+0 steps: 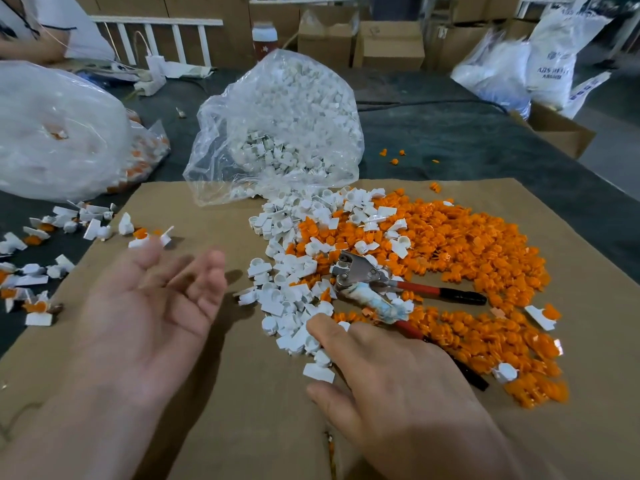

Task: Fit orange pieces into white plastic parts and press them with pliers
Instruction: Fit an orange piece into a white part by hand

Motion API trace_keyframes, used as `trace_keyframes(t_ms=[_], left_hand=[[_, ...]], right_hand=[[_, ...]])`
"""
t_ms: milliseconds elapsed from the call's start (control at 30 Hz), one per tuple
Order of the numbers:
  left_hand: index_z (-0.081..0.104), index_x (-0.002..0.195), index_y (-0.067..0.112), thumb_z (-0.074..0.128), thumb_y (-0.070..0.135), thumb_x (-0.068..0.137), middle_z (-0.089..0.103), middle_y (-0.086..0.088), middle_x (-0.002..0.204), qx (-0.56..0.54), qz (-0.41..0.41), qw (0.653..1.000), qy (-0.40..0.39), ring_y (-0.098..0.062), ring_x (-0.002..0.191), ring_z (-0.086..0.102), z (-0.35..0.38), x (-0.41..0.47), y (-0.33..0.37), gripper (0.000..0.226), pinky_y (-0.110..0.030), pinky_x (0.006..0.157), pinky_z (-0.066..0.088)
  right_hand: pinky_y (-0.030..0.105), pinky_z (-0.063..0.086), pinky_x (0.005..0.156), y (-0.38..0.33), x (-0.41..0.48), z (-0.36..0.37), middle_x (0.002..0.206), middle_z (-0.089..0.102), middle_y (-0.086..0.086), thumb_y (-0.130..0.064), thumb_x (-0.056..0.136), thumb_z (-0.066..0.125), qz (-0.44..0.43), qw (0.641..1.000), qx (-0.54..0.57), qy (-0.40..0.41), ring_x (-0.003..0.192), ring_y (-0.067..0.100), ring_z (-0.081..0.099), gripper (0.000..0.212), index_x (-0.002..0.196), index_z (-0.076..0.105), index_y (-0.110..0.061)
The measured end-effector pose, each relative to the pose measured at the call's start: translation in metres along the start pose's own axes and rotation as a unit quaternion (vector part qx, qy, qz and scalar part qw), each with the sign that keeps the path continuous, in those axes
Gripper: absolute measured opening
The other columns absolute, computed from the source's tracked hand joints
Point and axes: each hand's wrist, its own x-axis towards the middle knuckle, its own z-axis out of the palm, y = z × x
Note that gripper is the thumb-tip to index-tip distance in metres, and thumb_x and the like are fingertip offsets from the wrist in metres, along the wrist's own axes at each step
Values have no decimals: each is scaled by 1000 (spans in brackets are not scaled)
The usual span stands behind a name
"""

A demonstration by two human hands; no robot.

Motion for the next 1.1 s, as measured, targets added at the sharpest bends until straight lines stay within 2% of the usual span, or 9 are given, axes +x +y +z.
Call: trace_keyframes(t_ms=[67, 233, 333, 533, 633, 733, 833, 1000, 1100], left_hand=[[67, 107, 16, 66, 28, 91, 77, -11, 95, 203, 63, 977, 30, -13, 65, 71, 6, -4, -9, 20, -30, 56, 57], [61, 95, 50, 62, 59, 77, 67, 22, 86, 693, 207, 688, -47, 5, 78, 61, 5, -27, -27, 20, -27, 65, 46], [57, 91, 48, 57, 60, 74, 57, 23, 90, 763, 230, 596, -101, 0, 81, 57, 8, -36, -29, 22, -33, 68, 49], [64, 93, 40, 67, 40, 84, 62, 23, 93, 745, 256, 597, -152, 0, 91, 57, 13, -39, -35, 9, -28, 78, 47], [64, 100, 40, 63, 44, 84, 60, 25, 94, 740, 266, 597, -159, 1, 93, 56, 11, -38, -36, 17, -25, 79, 46], [64, 94, 39, 65, 44, 82, 60, 25, 88, 707, 291, 631, -130, 10, 96, 53, 12, -40, -37, 13, -5, 74, 38], [63, 88, 41, 65, 46, 89, 61, 27, 93, 657, 313, 673, -133, 13, 95, 53, 17, -47, -37, 6, 0, 74, 35], [63, 99, 44, 64, 28, 78, 63, 27, 95, 637, 325, 667, -209, 7, 84, 60, 22, -59, -40, 27, -1, 72, 40], [58, 108, 47, 61, 36, 76, 61, 26, 98, 622, 335, 670, -228, 4, 84, 61, 21, -61, -42, 34, -2, 69, 41]], right_hand=[[34, 33, 60, -1, 2, 4, 93, 34, -5, -57, 98, 31, -4, 1000, -16, 8, 86, 25, 51, 48, 132, 2, -41], [32, 28, 55, 4, 3, 2, 105, 42, -1, -46, 101, 33, -7, 999, -40, 23, 82, 25, 50, 32, 129, 28, -31], [33, 32, 58, 7, 1, -1, 107, 41, -2, -43, 103, 33, 4, 999, -43, 18, 78, 22, 42, 25, 123, 32, -28], [35, 37, 66, 8, 2, -5, 113, 47, -5, -42, 103, 34, 34, 999, 3, 20, 85, 20, 49, 18, 115, 32, -30], [30, 35, 64, 8, 0, -7, 97, 46, -13, -52, 99, 34, 42, 998, 37, 35, 79, 12, 47, 18, 102, 27, -37], [20, 30, 53, 8, -2, -10, 78, 45, -18, -60, 93, 39, 78, 988, 113, 72, 70, 6, 46, 21, 94, 26, -44], [19, 41, 55, 11, -5, -10, 95, 48, -33, -64, 85, 40, 85, 968, 194, 135, 80, -4, 51, 24, 98, 37, -44], [11, 42, 60, 13, -7, -8, 82, 55, -26, -53, 88, 52, 61, 948, 265, 167, 70, 1, 54, 15, 99, 46, -44], [17, 45, 55, 12, -6, -7, 79, 58, -19, -47, 90, 57, 55, 942, 291, 157, 66, 4, 55, 15, 101, 48, -45]])
